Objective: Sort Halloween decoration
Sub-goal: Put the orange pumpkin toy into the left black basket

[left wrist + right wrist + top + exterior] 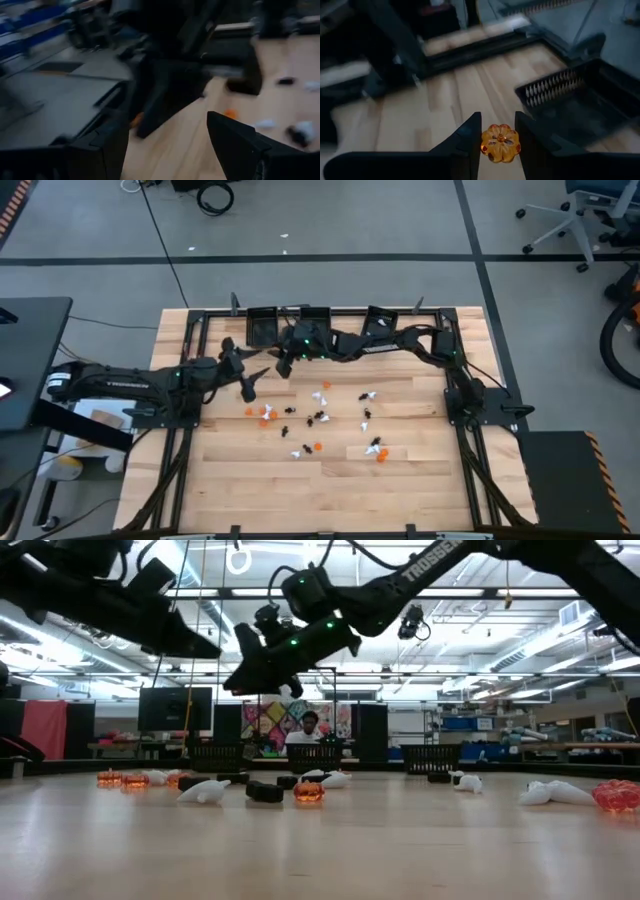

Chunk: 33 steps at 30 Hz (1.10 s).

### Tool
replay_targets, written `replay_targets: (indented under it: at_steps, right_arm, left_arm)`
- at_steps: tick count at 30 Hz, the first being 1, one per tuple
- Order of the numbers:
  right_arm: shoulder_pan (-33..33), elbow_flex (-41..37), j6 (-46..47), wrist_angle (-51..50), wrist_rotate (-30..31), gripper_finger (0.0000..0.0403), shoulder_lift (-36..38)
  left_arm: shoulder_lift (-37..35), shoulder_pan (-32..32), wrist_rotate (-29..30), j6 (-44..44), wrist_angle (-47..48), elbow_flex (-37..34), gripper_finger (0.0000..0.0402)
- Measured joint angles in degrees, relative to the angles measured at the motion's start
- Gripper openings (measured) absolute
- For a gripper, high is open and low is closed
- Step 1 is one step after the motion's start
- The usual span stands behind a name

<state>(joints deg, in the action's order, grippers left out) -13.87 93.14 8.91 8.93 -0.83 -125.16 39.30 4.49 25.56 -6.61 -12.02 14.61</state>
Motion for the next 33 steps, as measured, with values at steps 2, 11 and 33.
replay_targets:
  at_steps: [2, 11, 33]
  right_arm:
    - [-0.4, 3.8, -0.1, -2.2, -0.8, 0.0109, -2.0]
    - [-1.6, 19.1, 1.0, -6.6, -1.0, 0.0109, -11.9]
    - [-3.8, 29.4, 6.5, -8.4, 13.8, 0.0125, -23.0]
  left_arm:
    - [-1.4, -0.6, 4.0, 0.7, 0.8, 0.1, 0.0254]
    - [-7.0, -0.9, 11.8, 6.4, 10.5, 0.0, 0.0254]
    - [-11.2, -0.9, 21.3, 14.1, 18.2, 0.0, 0.0254]
